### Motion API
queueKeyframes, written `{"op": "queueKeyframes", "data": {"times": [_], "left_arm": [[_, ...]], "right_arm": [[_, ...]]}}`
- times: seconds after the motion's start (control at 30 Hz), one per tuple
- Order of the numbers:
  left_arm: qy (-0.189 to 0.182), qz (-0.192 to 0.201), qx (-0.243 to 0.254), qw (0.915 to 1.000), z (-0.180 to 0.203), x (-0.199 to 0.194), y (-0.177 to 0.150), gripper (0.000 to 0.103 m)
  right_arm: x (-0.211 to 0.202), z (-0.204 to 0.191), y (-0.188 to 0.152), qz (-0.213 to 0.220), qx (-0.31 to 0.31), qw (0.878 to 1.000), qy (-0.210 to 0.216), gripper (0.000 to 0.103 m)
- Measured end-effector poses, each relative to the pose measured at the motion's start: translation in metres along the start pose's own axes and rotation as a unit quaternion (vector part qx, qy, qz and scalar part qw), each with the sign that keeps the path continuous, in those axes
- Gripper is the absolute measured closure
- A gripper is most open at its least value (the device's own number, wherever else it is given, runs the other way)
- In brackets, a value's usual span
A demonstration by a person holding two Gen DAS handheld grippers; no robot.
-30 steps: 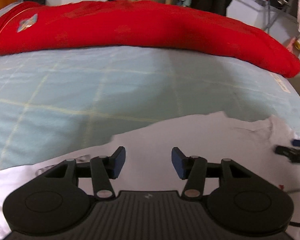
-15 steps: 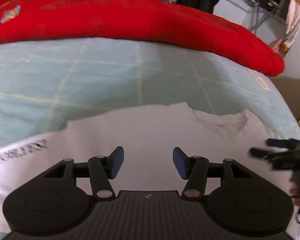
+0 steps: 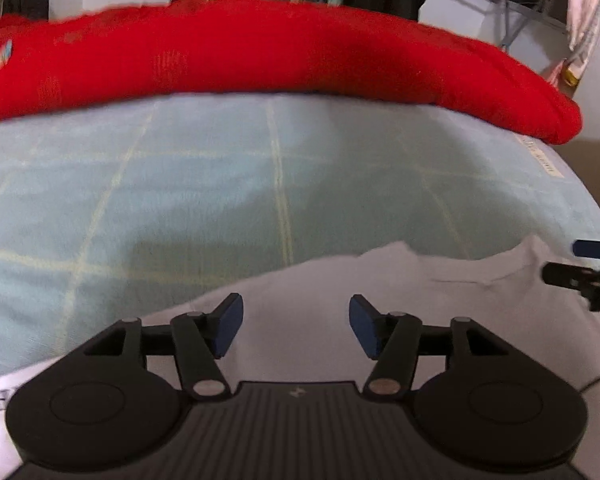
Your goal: Fold clothes
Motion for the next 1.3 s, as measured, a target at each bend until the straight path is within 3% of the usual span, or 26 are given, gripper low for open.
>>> {"op": "queueKeyframes", "data": {"times": [0.13,0.2,0.27,0.3,0.37,0.5,0.67,0.83,0.97,1.03,1.1,1.3], "left_arm": [[-0.001,-0.011,0.004,0.9999,0.010,-0.027,-0.022,0.041],[0.008,-0.027,0.003,0.9996,0.011,-0.026,-0.037,0.041],[0.007,-0.022,0.004,0.9997,0.009,-0.018,-0.044,0.040],[0.006,-0.019,0.005,0.9998,0.008,-0.013,-0.047,0.034],[0.004,-0.012,0.017,0.9998,0.007,0.001,-0.040,0.030],[0.007,-0.014,0.016,0.9997,0.004,0.026,-0.010,0.034],[-0.021,0.004,0.038,0.9991,0.012,-0.008,0.003,0.032],[-0.047,-0.023,0.081,0.9954,0.021,-0.065,-0.039,0.032],[-0.060,-0.044,0.076,0.9943,0.035,-0.091,-0.081,0.032],[-0.056,-0.055,0.069,0.9945,0.036,-0.088,-0.095,0.030],[-0.047,-0.054,0.072,0.9949,0.038,-0.085,-0.106,0.028],[-0.042,-0.078,0.081,0.9927,0.032,-0.101,-0.110,0.026]], "right_arm": [[-0.039,-0.001,-0.028,-0.026,0.027,0.999,-0.005,0.000],[-0.037,0.000,-0.045,-0.052,0.031,0.998,-0.018,0.000],[-0.029,0.005,-0.057,-0.051,0.031,0.998,-0.027,0.000],[-0.025,0.007,-0.059,-0.040,0.031,0.998,-0.028,0.000],[-0.011,0.014,-0.051,-0.028,0.032,0.998,-0.035,0.000],[0.016,0.029,-0.026,-0.039,0.035,0.998,-0.029,0.000],[-0.011,0.026,-0.009,-0.034,-0.003,0.999,0.005,0.000],[-0.068,0.009,-0.036,-0.048,-0.033,0.995,0.076,0.000],[-0.097,-0.004,-0.075,-0.078,-0.054,0.990,0.105,0.000],[-0.096,-0.008,-0.095,-0.100,-0.064,0.988,0.097,0.000],[-0.096,-0.009,-0.107,-0.084,-0.071,0.989,0.094,0.000],[-0.096,-0.007,-0.104,-0.084,-0.069,0.989,0.097,0.000]]}}
Point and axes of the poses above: each gripper's, at about its wrist camera, not at the fingertips, and x roughly the way its jaws point, z to its right, y to its top, the point moved 1 cm from there along x, roughly the way its jaws point, and after that the axes turned 9 degrees about z, right-handed, at the moved point
